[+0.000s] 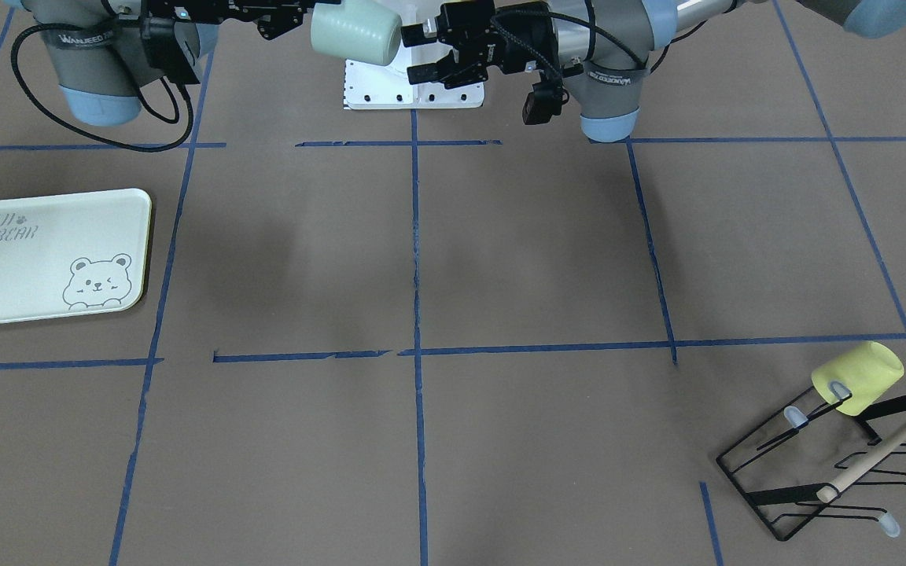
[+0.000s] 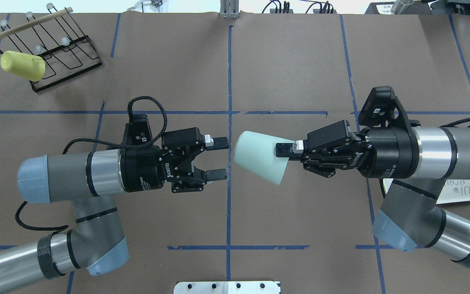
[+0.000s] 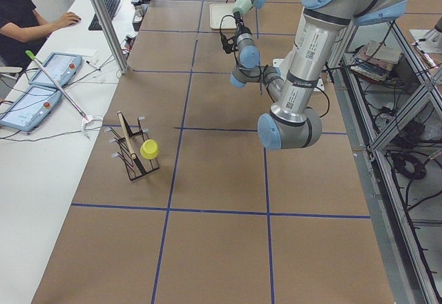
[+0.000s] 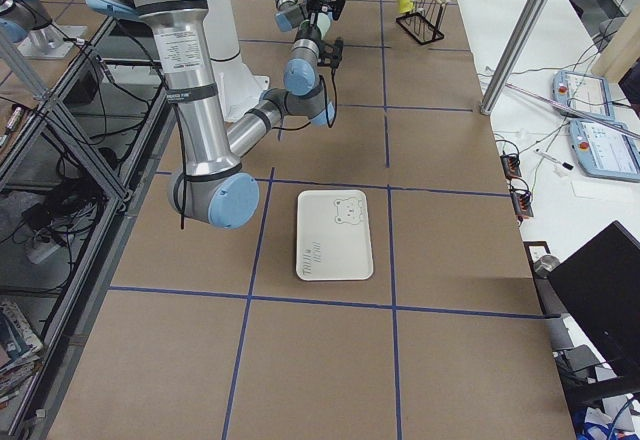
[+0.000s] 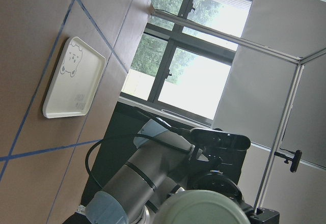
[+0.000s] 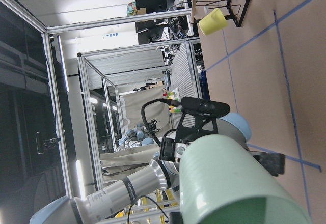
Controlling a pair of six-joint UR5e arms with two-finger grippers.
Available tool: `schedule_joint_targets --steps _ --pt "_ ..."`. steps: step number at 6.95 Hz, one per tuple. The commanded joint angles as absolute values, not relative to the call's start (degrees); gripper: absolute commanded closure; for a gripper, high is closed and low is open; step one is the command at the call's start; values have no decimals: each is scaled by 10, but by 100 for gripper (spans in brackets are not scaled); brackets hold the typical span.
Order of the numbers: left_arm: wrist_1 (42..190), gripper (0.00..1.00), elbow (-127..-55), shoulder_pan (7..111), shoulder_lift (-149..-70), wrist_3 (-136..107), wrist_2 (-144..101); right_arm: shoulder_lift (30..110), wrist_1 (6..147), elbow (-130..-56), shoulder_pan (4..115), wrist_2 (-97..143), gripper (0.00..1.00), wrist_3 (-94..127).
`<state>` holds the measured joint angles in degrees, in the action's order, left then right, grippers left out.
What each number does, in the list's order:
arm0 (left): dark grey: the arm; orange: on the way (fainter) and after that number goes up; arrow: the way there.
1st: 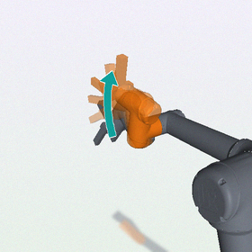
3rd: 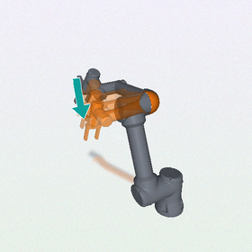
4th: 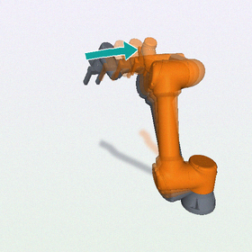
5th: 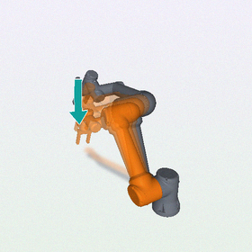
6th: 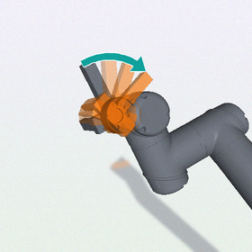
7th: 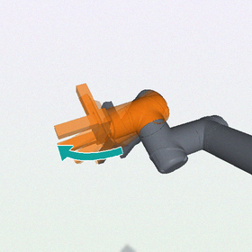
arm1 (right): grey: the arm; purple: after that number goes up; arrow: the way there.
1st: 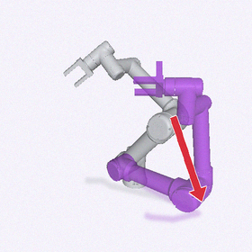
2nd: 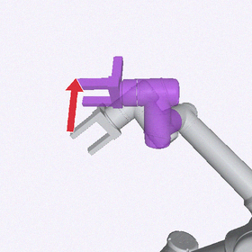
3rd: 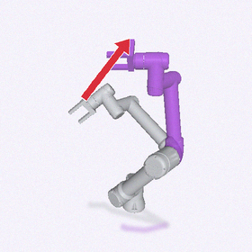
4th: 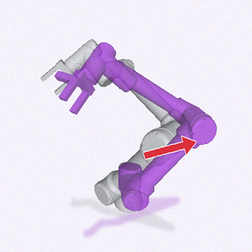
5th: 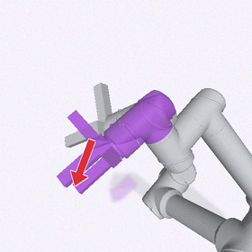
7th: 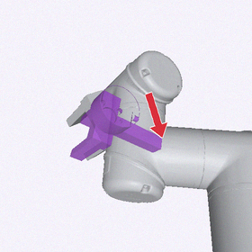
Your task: Left arm grabs green cup and hands to right arm on tray
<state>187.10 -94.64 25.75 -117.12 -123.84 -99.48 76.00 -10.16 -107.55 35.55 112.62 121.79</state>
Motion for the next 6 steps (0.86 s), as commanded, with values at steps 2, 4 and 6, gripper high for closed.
schedule_joint_targets --steps 2,4,6 --pt "1755 0 -951 342 -1167 -1238 -997 875 -92 -1071 424 1144 100 1151" --pt "1603 0 -953 437 -1157 -1147 -1092 889 5 -1056 574 1285 100 1146" --pt "1417 0 -962 497 -1143 -975 -1152 891 239 -1059 684 1423 100 929"
